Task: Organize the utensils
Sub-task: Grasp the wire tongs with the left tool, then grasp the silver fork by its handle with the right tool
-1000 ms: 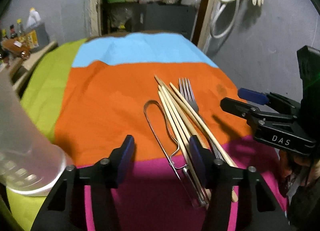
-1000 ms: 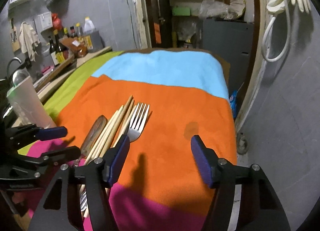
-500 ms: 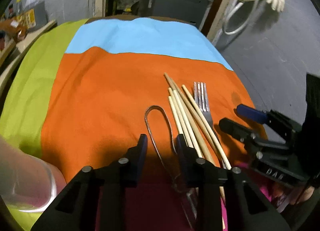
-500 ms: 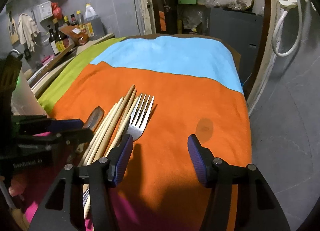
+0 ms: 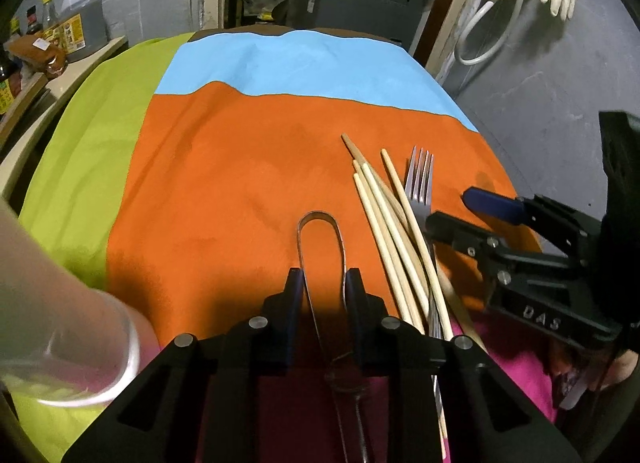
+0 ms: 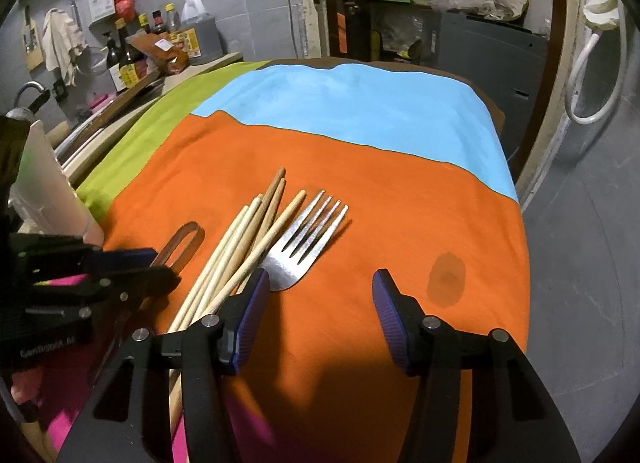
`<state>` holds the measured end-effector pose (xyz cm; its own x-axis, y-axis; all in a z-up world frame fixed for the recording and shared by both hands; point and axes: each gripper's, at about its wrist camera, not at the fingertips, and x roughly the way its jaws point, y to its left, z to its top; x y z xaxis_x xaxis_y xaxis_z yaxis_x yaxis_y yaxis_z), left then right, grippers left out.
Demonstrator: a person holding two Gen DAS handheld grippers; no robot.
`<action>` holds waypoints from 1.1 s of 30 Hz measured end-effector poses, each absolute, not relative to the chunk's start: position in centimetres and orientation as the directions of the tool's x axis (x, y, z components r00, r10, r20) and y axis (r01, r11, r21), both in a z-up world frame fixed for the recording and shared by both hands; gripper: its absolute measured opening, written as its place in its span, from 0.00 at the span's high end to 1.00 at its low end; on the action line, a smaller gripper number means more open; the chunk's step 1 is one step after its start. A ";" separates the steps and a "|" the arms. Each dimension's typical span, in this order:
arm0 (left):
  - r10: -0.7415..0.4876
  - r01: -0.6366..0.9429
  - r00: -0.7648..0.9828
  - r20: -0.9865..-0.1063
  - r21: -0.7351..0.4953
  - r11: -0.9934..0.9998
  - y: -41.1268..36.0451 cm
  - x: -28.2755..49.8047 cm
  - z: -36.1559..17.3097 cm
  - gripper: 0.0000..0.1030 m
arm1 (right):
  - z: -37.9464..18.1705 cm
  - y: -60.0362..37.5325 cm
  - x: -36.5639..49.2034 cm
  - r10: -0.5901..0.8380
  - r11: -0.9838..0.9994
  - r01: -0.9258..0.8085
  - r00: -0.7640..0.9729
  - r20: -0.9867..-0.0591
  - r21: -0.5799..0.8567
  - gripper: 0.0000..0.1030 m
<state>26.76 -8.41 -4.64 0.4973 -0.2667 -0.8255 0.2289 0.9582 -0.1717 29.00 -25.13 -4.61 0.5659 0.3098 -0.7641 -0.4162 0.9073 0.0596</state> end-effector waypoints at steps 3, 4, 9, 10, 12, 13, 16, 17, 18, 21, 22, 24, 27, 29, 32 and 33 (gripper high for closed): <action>-0.270 0.228 0.494 -0.826 -0.176 0.958 -8.5 26.6 -4.6 0.83 | -4.5 -24.8 29.3 0.327 0.904 -0.420 0.557 -0.764 0.081 0.50; -0.272 0.228 0.493 -0.826 -0.178 0.957 -8.4 26.5 -4.6 0.83 | -4.5 -24.7 29.4 0.332 0.902 -0.422 0.551 -0.766 0.088 0.50; -0.276 0.230 0.492 -0.826 -0.183 0.956 -8.4 26.3 -4.6 0.83 | -4.5 -23.4 29.6 0.334 0.896 -0.436 0.534 -0.777 0.085 0.50; -0.277 0.231 0.491 -0.826 -0.183 0.956 -8.4 26.3 -4.6 0.83 | -4.6 -23.2 29.7 0.336 0.894 -0.438 0.527 -0.781 0.089 0.50; -0.278 0.231 0.492 -0.825 -0.184 0.955 -8.4 26.3 -4.6 0.83 | -4.8 -23.0 29.8 0.331 0.894 -0.439 0.518 -0.789 0.087 0.51; -0.278 0.230 0.492 -0.825 -0.185 0.955 -8.5 26.3 -4.7 0.83 | -4.9 -22.9 29.8 0.337 0.891 -0.445 0.511 -0.791 0.092 0.55; -0.279 0.230 0.492 -0.825 -0.186 0.955 -8.5 26.3 -4.6 0.83 | -4.7 -23.0 29.4 0.360 0.880 -0.463 0.497 -0.790 0.110 0.68; -0.280 0.229 0.491 -0.825 -0.187 0.955 -8.5 26.3 -4.7 0.83 | -4.7 -23.1 29.2 0.363 0.878 -0.464 0.495 -0.789 0.113 0.70; -0.281 0.229 0.491 -0.825 -0.189 0.955 -8.5 26.2 -4.7 0.83 | -4.7 -23.2 29.0 0.368 0.876 -0.467 0.491 -0.789 0.118 0.72; -0.285 0.229 0.489 -0.824 -0.194 0.954 -8.5 26.1 -4.7 0.83 | -4.6 -23.9 28.3 0.382 0.869 -0.476 0.477 -0.791 0.133 0.77; -0.286 0.229 0.489 -0.824 -0.195 0.954 -8.5 26.1 -4.7 0.83 | -4.6 -24.1 28.2 0.383 0.868 -0.478 0.475 -0.792 0.133 0.79; -0.286 0.230 0.489 -0.824 -0.195 0.953 -8.5 26.0 -4.7 0.83 | -4.6 -24.9 27.7 0.379 0.870 -0.476 0.476 -0.794 0.130 0.79; -0.288 0.228 0.487 -0.825 -0.198 0.953 -8.4 26.0 -4.7 0.83 | -4.5 -25.7 27.2 0.377 0.872 -0.473 0.478 -0.793 0.129 0.80; -0.291 0.227 0.485 -0.825 -0.203 0.953 -8.4 26.0 -4.7 0.83 | -4.4 -26.3 27.0 0.382 0.872 -0.470 0.477 -0.791 0.138 0.79; -0.292 0.226 0.483 -0.826 -0.204 0.952 -8.4 26.1 -4.7 0.83 | -4.1 -26.9 26.9 0.381 0.877 -0.458 0.487 -0.786 0.141 0.79; -0.292 0.226 0.483 -0.825 -0.204 0.952 -8.4 26.1 -4.7 0.83 | -4.1 -26.9 26.8 0.382 0.877 -0.459 0.487 -0.785 0.141 0.79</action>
